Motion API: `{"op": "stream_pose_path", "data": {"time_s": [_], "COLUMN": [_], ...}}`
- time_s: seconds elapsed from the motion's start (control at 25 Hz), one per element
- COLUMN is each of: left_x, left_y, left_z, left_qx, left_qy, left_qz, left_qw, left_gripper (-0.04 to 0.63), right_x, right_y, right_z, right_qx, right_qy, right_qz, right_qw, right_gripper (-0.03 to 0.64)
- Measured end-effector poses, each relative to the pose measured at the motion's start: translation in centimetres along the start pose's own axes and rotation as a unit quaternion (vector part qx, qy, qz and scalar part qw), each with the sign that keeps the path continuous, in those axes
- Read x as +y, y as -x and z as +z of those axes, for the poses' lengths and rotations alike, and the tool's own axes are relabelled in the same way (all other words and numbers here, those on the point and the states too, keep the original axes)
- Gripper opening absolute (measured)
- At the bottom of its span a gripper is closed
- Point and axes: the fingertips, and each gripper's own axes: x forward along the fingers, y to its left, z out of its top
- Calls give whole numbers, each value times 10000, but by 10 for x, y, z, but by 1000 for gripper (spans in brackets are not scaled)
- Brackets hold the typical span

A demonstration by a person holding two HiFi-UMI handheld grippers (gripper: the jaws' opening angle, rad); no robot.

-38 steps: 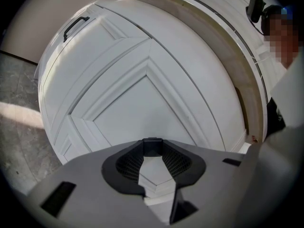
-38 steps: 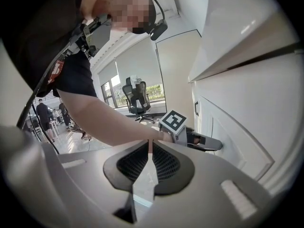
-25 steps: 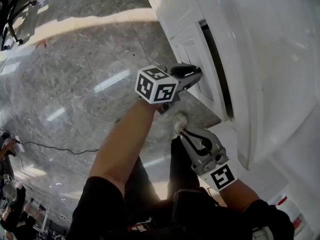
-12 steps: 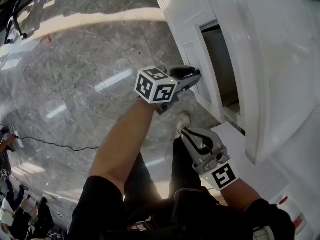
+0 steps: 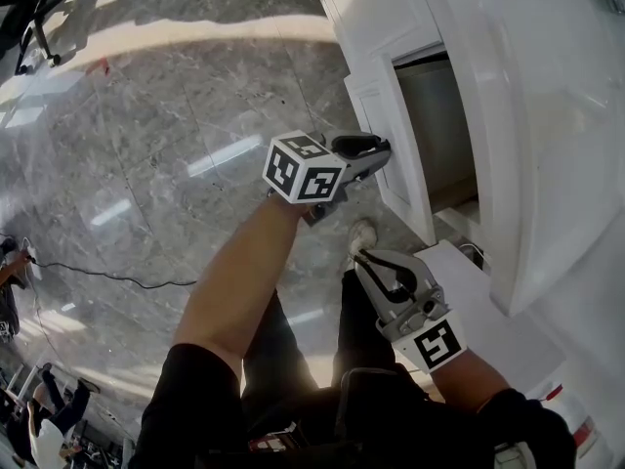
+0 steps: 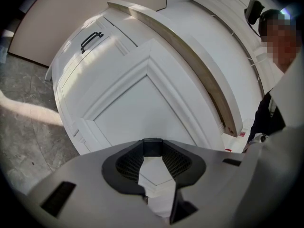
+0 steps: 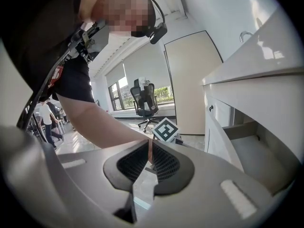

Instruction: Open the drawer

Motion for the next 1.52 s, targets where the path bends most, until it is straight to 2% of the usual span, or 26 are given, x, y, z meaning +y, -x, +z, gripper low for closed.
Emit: {"op": "stream_pose_path", "data": {"time_s": [0.32,1.16,1.36,1.52], "left_x": [5,-4,4,4], "left_y": [38,75,103,104], "left_z": [-13,-17,-29,-30], "left_qx": [-7,-45,-20,61], "left_qy": [8,56,50,2], "left_qz": [-12,69,72,75], "left_qw": [10000,10000,10000,10000], "left_gripper": [124,124,124,124], "right_x": [29,54,77,87], "right_y": [-23,-35,-52,-58], "right_z": [3,25,21,21], "right_qx": [-18,14,21,13], "right_qy": [61,254,319,367], "right_qz": [54,403,483,516], "right_qw": [10000,9989,9983,9980], "right_gripper": [0,-2,-2,-2]}}
